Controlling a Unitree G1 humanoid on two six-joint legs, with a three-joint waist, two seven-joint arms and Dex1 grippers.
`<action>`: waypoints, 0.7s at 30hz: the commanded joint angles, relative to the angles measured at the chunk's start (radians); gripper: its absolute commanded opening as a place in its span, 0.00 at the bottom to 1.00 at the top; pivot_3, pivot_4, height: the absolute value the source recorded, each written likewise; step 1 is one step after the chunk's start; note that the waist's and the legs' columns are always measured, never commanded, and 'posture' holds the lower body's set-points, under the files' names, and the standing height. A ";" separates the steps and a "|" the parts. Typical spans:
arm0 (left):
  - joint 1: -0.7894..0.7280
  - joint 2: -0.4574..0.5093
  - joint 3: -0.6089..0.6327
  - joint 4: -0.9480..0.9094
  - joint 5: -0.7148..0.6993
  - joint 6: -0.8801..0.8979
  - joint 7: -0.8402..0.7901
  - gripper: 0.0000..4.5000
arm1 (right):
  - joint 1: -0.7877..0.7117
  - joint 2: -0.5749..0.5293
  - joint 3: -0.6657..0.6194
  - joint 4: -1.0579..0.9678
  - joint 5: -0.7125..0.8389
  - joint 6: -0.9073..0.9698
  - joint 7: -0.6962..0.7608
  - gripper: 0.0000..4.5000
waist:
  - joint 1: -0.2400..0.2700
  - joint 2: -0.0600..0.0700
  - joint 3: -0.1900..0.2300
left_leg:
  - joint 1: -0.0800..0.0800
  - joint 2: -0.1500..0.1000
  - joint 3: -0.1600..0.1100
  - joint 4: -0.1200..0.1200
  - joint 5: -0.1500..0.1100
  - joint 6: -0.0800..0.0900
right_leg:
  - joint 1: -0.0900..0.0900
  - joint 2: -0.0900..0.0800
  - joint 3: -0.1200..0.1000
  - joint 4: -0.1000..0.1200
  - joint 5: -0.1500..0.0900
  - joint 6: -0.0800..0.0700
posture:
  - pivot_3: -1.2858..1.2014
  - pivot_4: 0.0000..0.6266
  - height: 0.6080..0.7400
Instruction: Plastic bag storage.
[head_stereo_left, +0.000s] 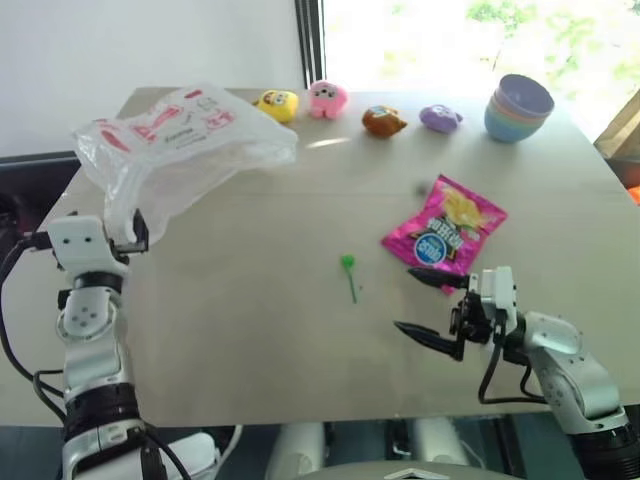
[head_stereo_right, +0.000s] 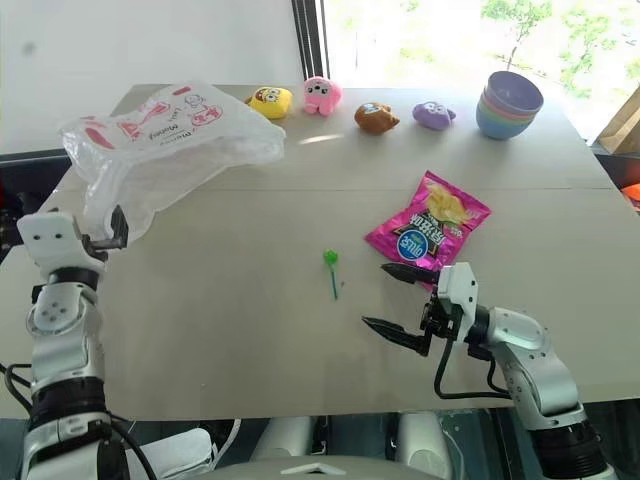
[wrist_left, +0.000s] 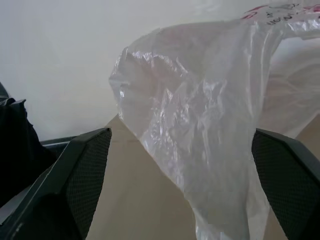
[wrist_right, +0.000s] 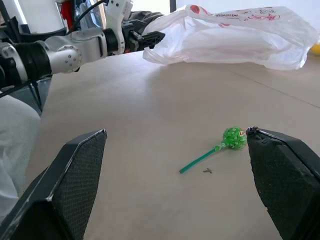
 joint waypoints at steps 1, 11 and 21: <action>-0.072 0.052 -0.002 0.103 -0.018 -0.063 -0.042 0.86 | -0.018 0.006 -0.004 0.004 -0.057 -0.029 -0.052 1.00 | -0.001 0.000 0.000 | 0.000 0.000 0.000 0.000 0.000 0.000 | 0.000 0.000 0.001 0.000 0.000 0.000 | 0.52 0.24 1.00; -0.110 0.044 -0.015 0.163 -0.061 -0.104 -0.088 0.01 | -0.049 0.035 0.042 -0.028 -0.173 0.002 -0.192 1.00 | -0.001 -0.001 0.001 | 0.000 0.000 0.000 0.000 0.000 -0.001 | 0.000 0.000 0.000 0.000 0.000 0.000 | 0.52 0.24 1.00; 0.028 -0.040 -0.043 -0.139 -0.222 0.017 -0.190 0.01 | -0.324 0.063 0.259 0.017 -0.280 0.498 -0.297 1.00 | -0.003 -0.002 0.001 | 0.000 0.000 0.000 0.001 0.000 -0.001 | 0.000 -0.001 0.000 0.001 0.000 0.000 | 0.52 0.24 1.00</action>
